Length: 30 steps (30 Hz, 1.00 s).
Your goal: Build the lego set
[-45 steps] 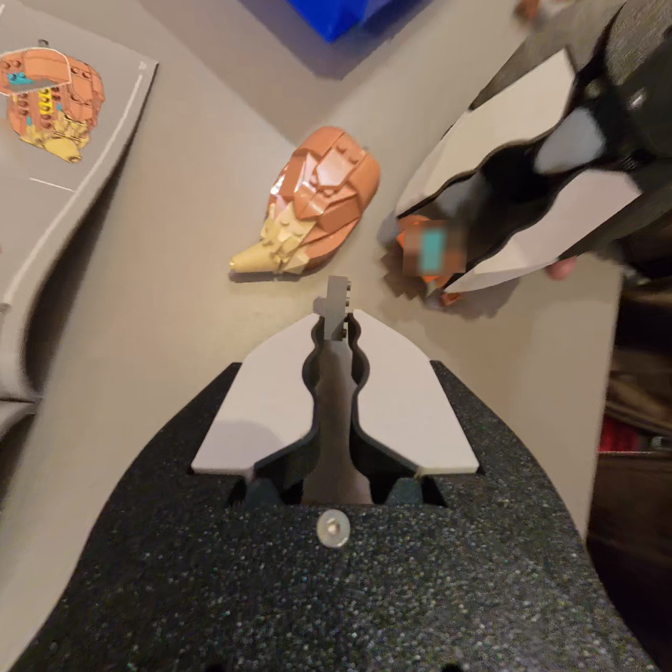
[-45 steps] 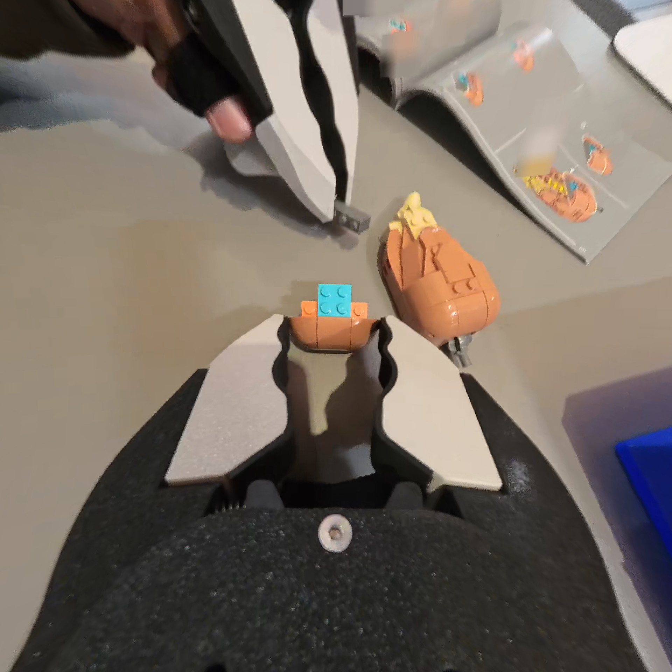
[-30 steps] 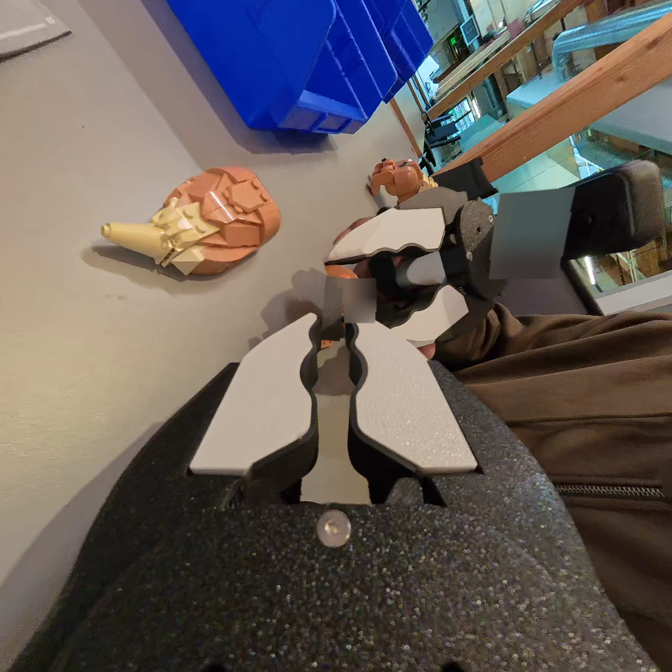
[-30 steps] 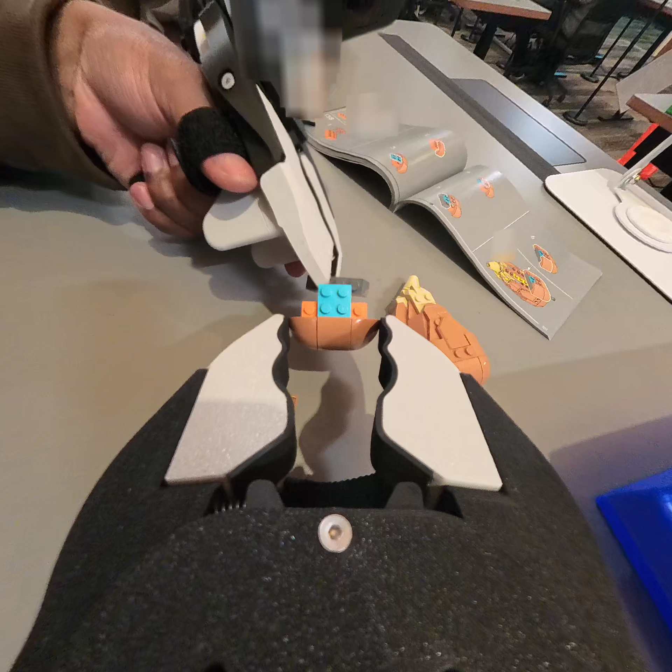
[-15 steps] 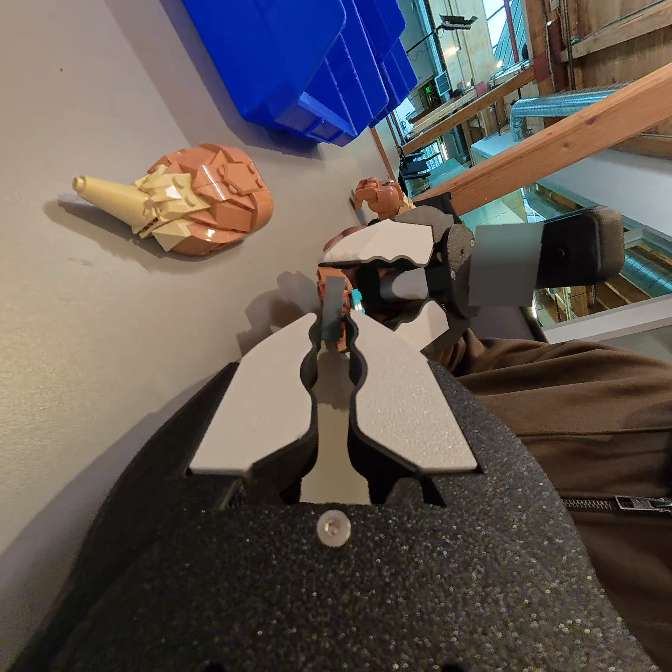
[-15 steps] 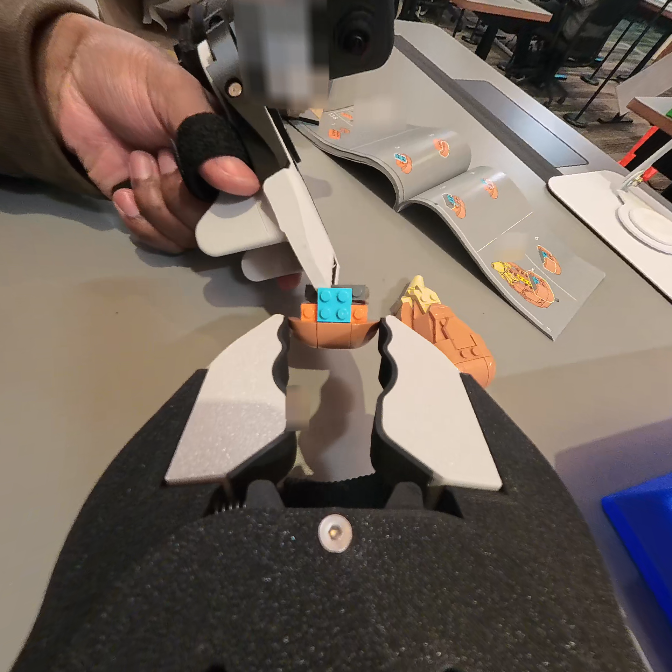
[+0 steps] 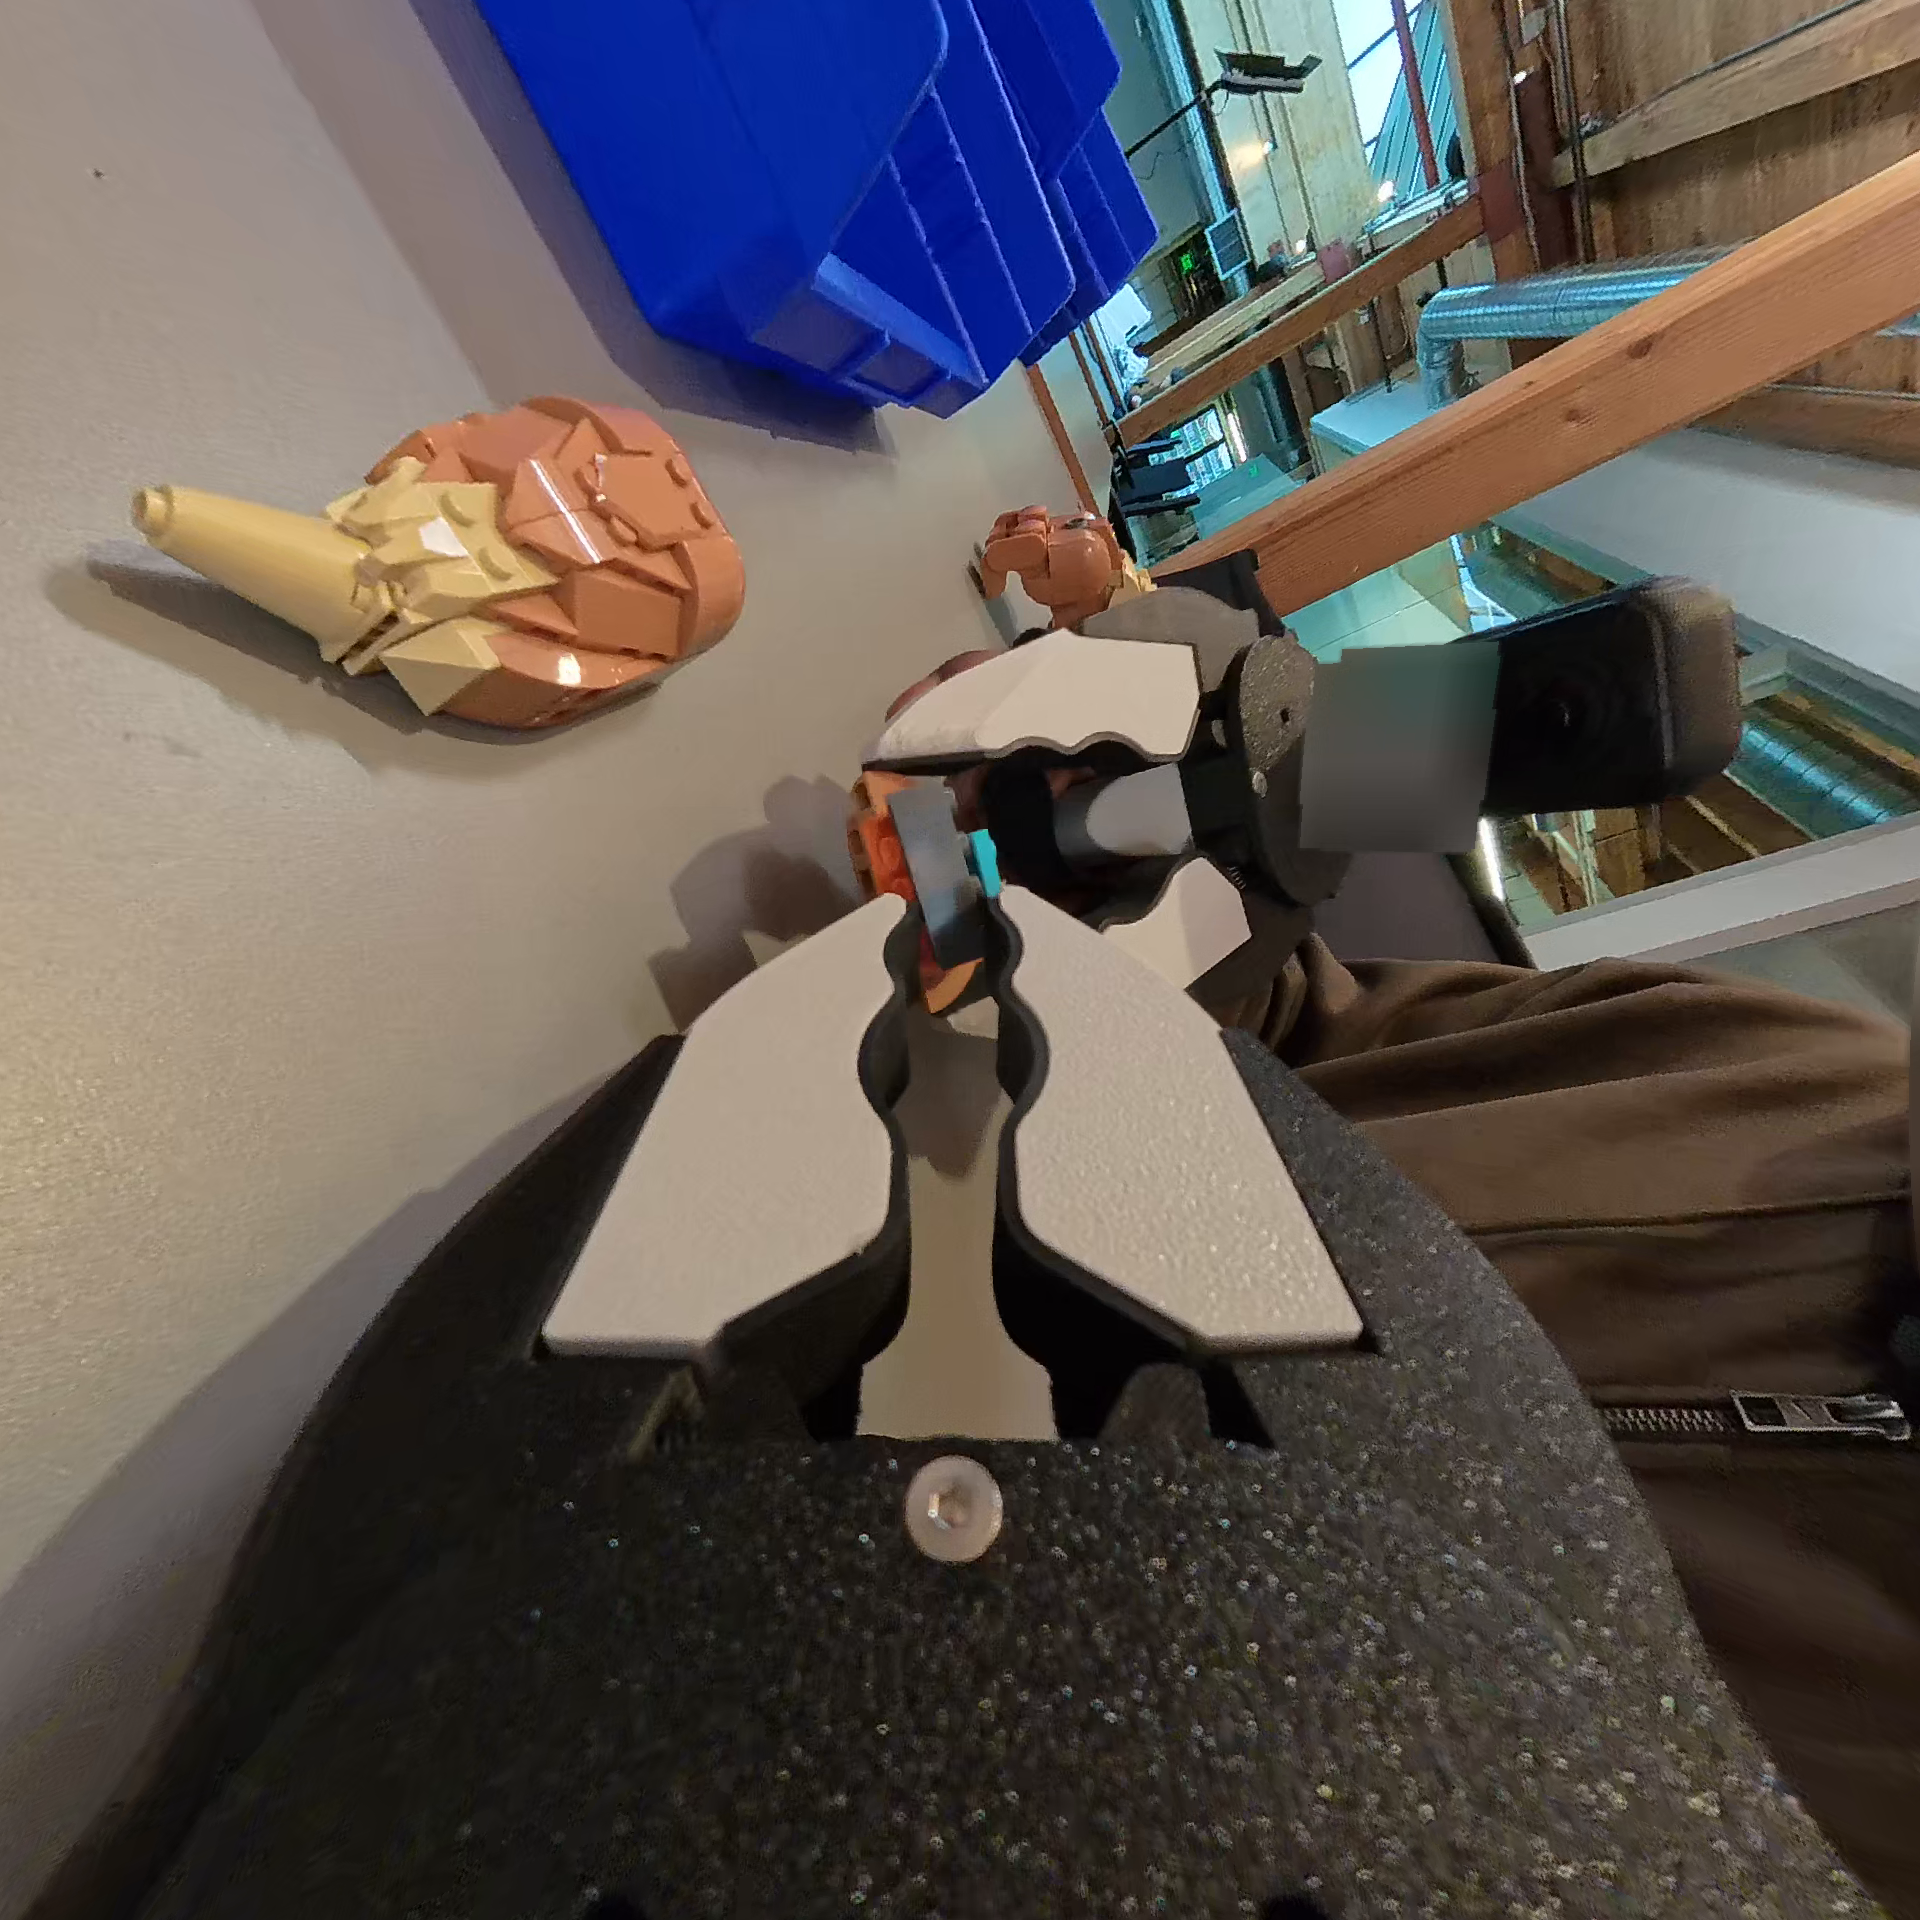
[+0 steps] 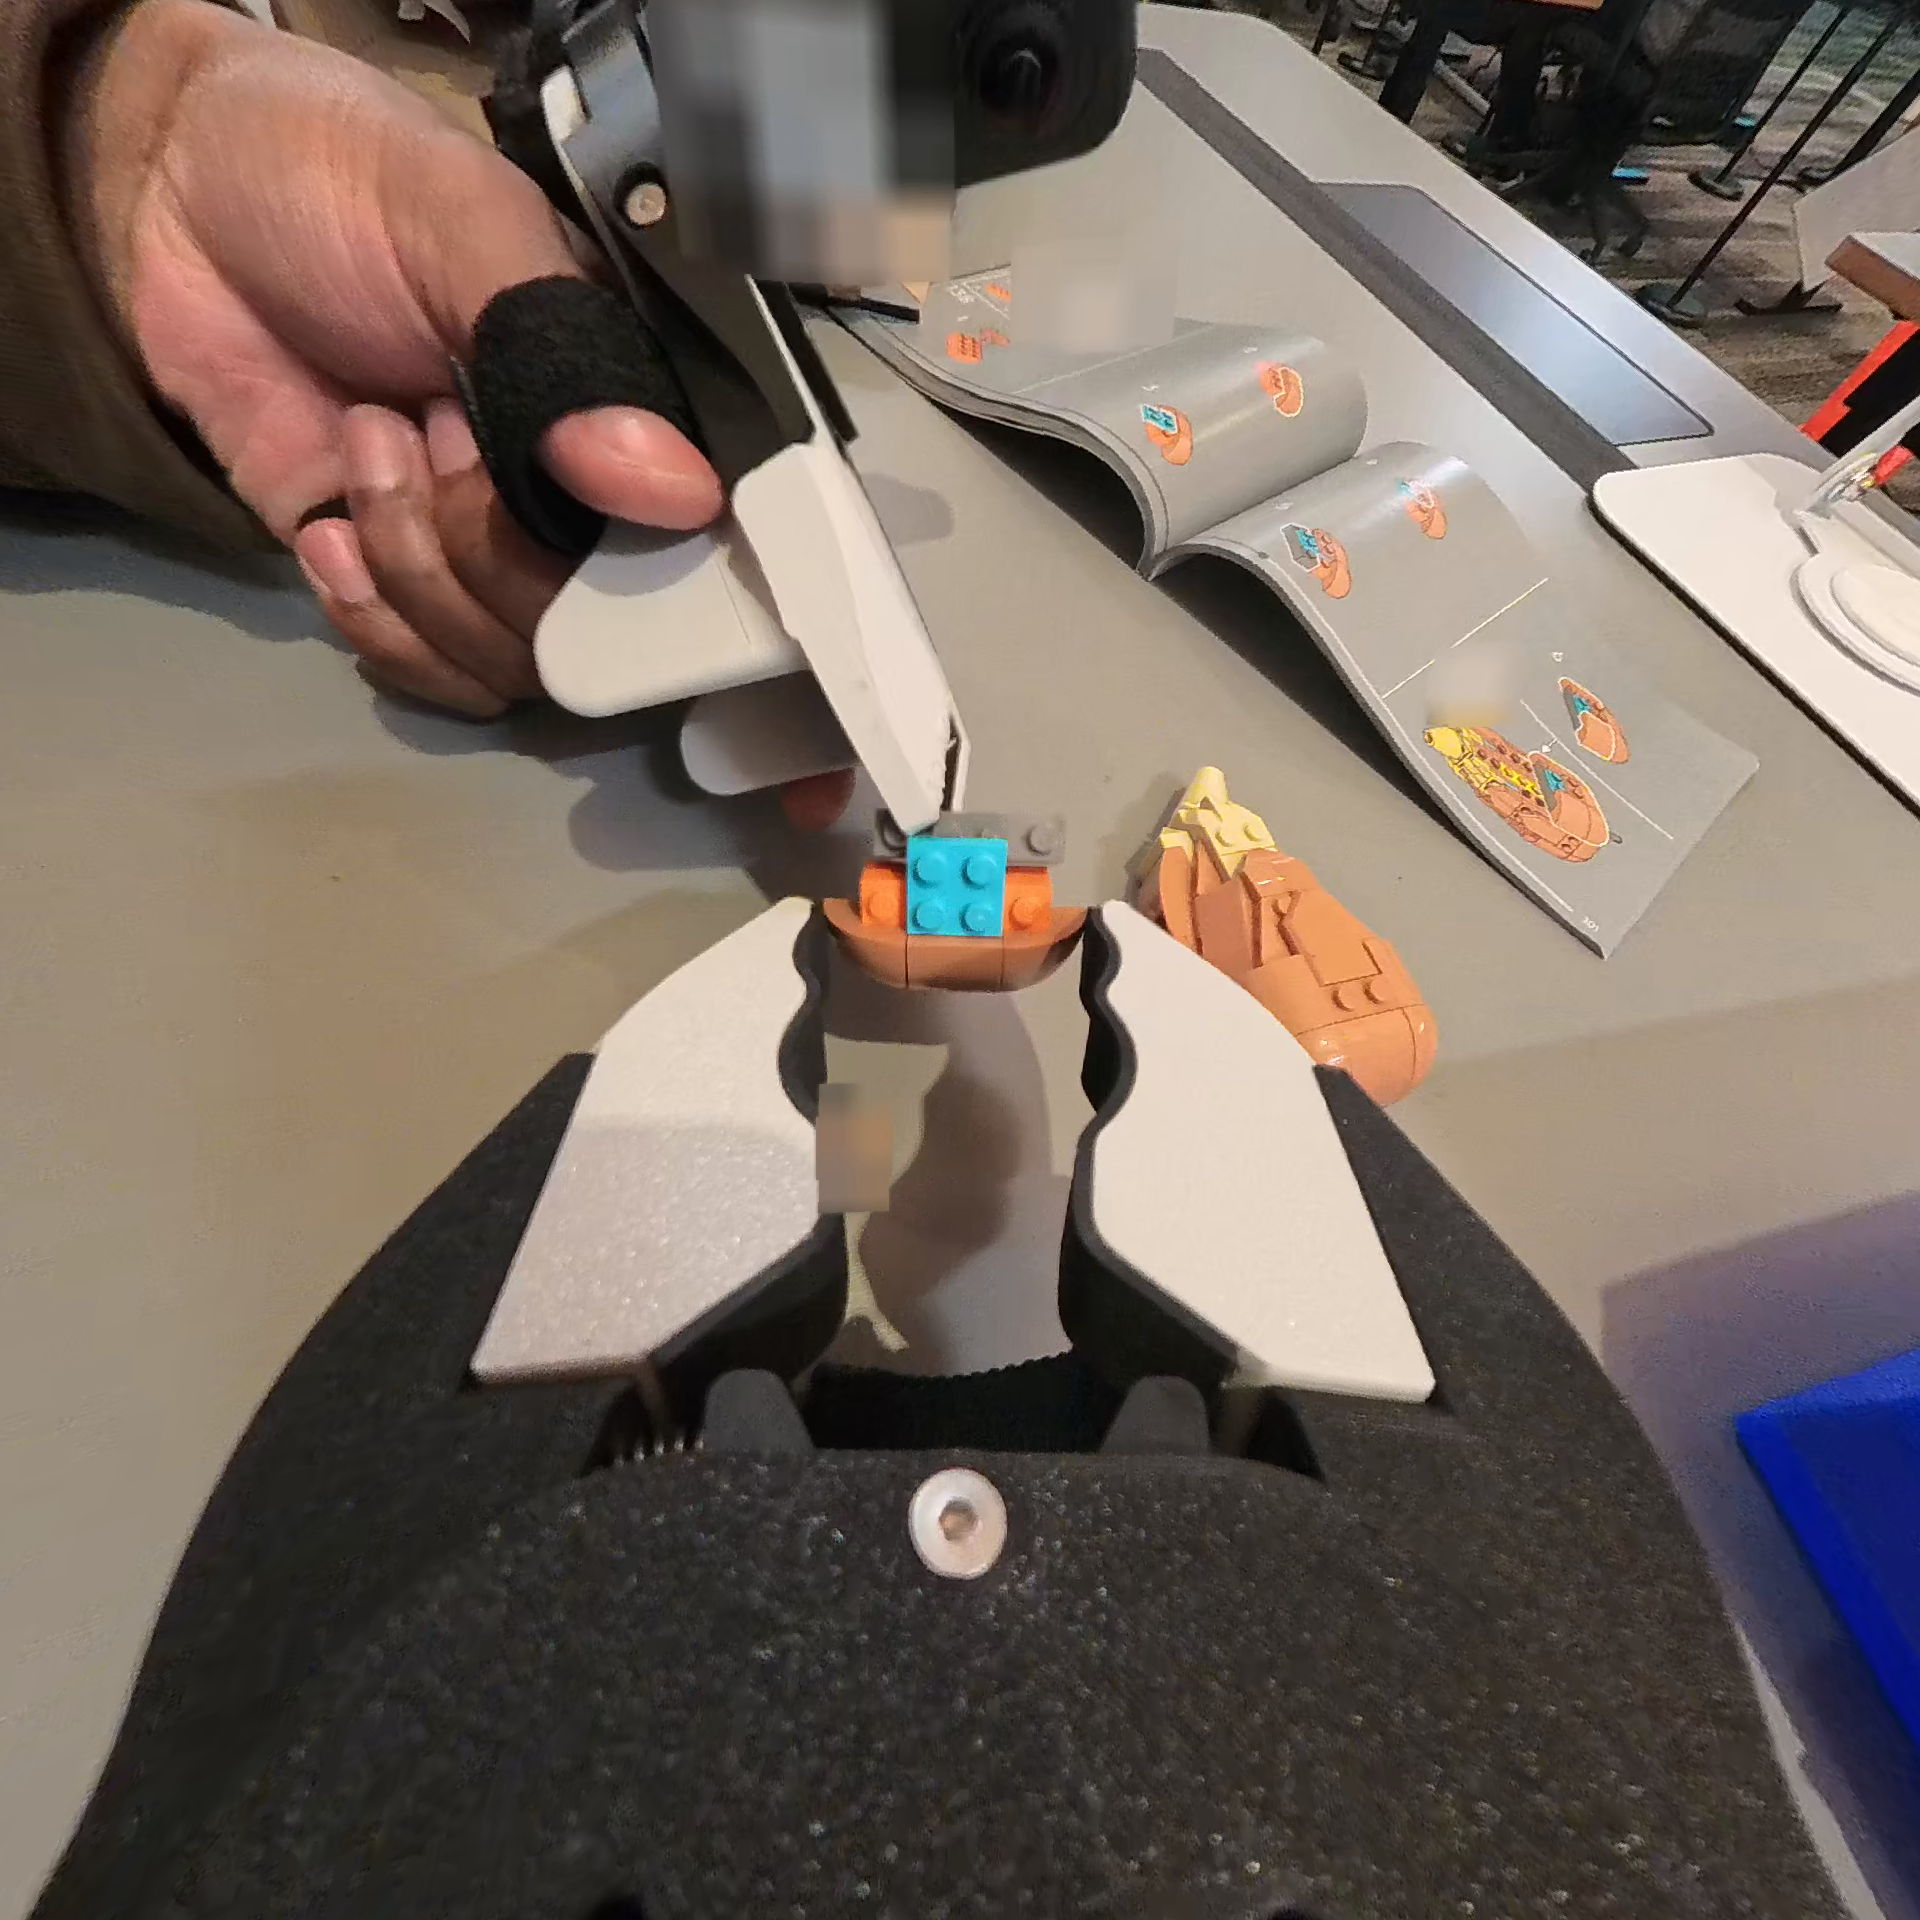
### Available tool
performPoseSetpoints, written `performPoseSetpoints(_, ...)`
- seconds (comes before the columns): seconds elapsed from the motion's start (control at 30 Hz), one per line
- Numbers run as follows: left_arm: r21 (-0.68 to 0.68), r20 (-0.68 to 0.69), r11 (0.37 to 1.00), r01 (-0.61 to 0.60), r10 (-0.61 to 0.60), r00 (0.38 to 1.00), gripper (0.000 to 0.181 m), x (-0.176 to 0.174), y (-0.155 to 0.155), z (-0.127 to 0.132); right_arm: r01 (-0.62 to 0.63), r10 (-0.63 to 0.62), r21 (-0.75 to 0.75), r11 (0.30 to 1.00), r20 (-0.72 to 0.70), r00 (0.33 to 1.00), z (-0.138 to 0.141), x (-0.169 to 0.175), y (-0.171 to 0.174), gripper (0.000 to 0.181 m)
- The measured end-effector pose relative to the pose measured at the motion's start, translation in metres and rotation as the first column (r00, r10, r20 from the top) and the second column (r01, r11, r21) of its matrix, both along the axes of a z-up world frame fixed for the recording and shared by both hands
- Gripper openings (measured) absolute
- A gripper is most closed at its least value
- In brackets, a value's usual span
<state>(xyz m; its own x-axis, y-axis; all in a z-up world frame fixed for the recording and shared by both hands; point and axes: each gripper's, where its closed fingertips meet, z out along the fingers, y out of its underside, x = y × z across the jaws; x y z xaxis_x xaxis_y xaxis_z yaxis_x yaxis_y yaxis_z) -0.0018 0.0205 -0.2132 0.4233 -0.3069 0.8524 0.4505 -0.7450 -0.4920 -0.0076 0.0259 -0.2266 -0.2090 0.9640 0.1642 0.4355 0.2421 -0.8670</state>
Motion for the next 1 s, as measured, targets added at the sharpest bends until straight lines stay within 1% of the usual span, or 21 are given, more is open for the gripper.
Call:
performPoseSetpoints(0.17, 0.030, -0.045, 0.999, 0.028, -0.026, 0.999, 0.012, 0.001, -0.001, 0.001, -0.006, 0.006, -0.003, 1.000, -0.001, 1.000, 0.000, 0.000, -0.002, 0.047)
performPoseSetpoints(0.4, 0.100, -0.183, 0.990, 0.103, -0.084, 0.980, 0.012, 0.002, -0.004, -0.001, -0.014, 0.014, -0.009, 1.000, 0.001, 1.000, 0.000, 0.000, -0.002, 0.047)
performPoseSetpoints(0.5, 0.106, -0.209, 0.987, 0.122, -0.098, 0.973, 0.012, 0.003, -0.005, 0.000, -0.016, 0.016, -0.008, 1.000, 0.005, 1.000, 0.000, 0.000, -0.003, 0.047)
performPoseSetpoints(0.7, 0.105, -0.242, 0.988, 0.115, -0.087, 0.966, 0.012, 0.004, -0.003, 0.002, -0.018, 0.018, -0.005, 1.000, 0.019, 1.000, -0.003, 0.001, -0.004, 0.047)
performPoseSetpoints(0.83, 0.091, -0.307, 0.990, 0.112, -0.079, 0.948, 0.012, 0.003, -0.003, -0.004, -0.019, 0.019, 0.001, 1.000, 0.024, 1.000, -0.004, 0.001, -0.004, 0.047)
performPoseSetpoints(1.0, 0.073, -0.322, 0.993, 0.095, -0.067, 0.944, 0.012, 0.002, -0.003, -0.008, -0.019, 0.019, 0.010, 1.000, 0.038, 0.999, -0.007, 0.001, -0.004, 0.047)
